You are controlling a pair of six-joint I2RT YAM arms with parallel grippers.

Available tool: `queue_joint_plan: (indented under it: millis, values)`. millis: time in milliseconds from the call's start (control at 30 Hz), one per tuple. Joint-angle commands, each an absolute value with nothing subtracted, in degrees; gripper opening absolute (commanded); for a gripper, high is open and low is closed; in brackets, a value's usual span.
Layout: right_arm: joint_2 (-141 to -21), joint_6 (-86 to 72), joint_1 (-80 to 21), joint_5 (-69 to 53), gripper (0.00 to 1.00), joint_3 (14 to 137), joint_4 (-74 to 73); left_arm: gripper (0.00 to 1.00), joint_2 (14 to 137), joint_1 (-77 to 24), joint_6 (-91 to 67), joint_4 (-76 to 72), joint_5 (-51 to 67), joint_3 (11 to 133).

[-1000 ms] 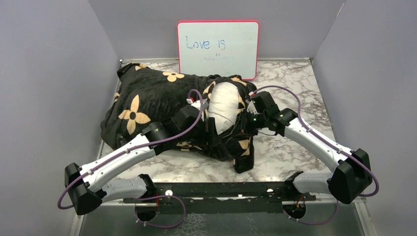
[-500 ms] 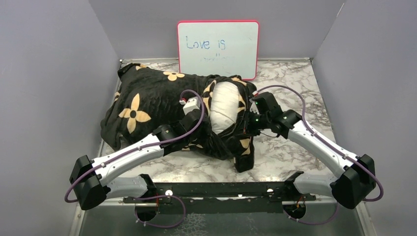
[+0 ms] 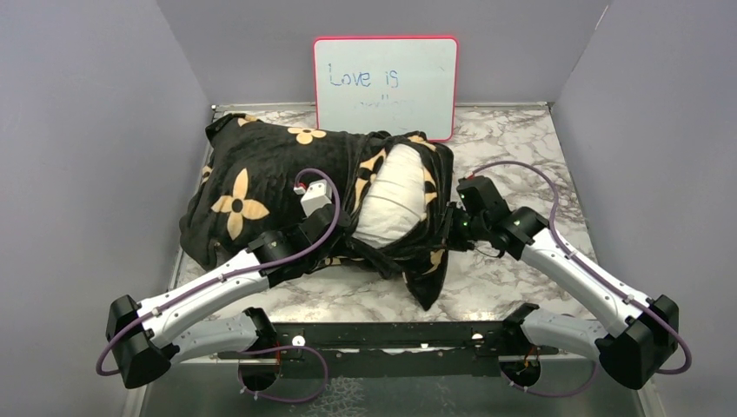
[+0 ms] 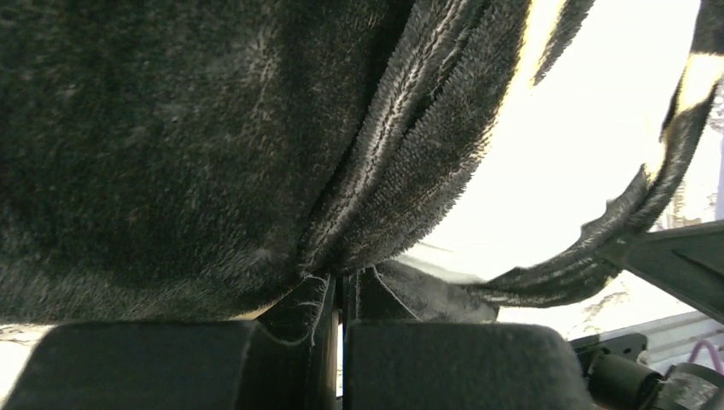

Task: Remove the pillowcase from the pillow
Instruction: Remove the pillow from the pillowcase.

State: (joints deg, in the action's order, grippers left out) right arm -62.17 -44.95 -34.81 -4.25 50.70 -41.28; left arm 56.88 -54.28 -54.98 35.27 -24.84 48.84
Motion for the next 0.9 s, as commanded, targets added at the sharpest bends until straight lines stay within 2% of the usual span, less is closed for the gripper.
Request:
queue_joint_plan:
  millis: [0, 100, 167, 267, 400, 467, 533, 567, 633, 733, 767, 867]
  values:
    - [-62.4, -39.9, -33.8, -7.2, 0.24, 56.0, -46.1, 0.00, 59.3, -52.8, -51.6, 37.3, -25.8, 47.6]
    - [-62.6, -37.4, -33.8, -11.7, 0.51, 60.0, -44.7, 0.00, 60.6, -52.8, -51.9, 34.2, -23.5, 46.5]
    - [-62.4, -37.4, -33.8, -12.9, 0.59, 61.2, -44.3, 0.00, 60.6, -52.9, -52.0, 32.4, -22.6, 45.6]
    - [-62.6, -38.3, -33.8, -15.8, 0.65, 60.2, -41.3, 0.00, 60.5, -52.8, -51.5, 30.3, -21.3, 44.9]
    - [-65.6, -41.3, -33.8, -20.5, 0.65, 56.6, -35.3, 0.00, 60.7, -52.8, -50.7, 29.6, -20.6, 44.8]
    - [-68.6, -42.3, -33.8, -19.6, 0.56, 56.3, -35.1, 0.00, 60.6, -52.8, -50.6, 29.5, -20.6, 44.7]
    - [-70.2, -43.0, -33.8, -14.0, 0.29, 57.0, -38.1, 0.00, 60.6, -52.9, -50.5, 29.4, -20.8, 44.6]
    - [-70.0, -43.7, -33.8, -10.2, 0.23, 57.4, -39.9, 0.00, 60.5, -52.8, -50.4, 29.5, -21.1, 44.6]
    - [-68.5, -43.9, -33.8, -1.8, 0.19, 57.1, -42.8, 0.00, 59.9, -52.8, -50.0, 29.8, -21.6, 44.3]
    - [-65.3, -44.9, -33.4, 13.7, 0.02, 54.9, -48.8, 0.00, 58.6, -52.7, -50.1, 33.2, -25.0, 44.6]
    - [-64.4, -44.7, -32.6, 16.2, 0.01, 53.2, -49.9, 0.00, 57.8, -52.5, -51.0, 35.5, -26.8, 44.7]
    - [-61.7, -43.1, -27.4, 10.9, 0.00, 45.7, -47.2, 0.00, 53.1, -48.9, -51.9, 38.6, -27.7, 42.7]
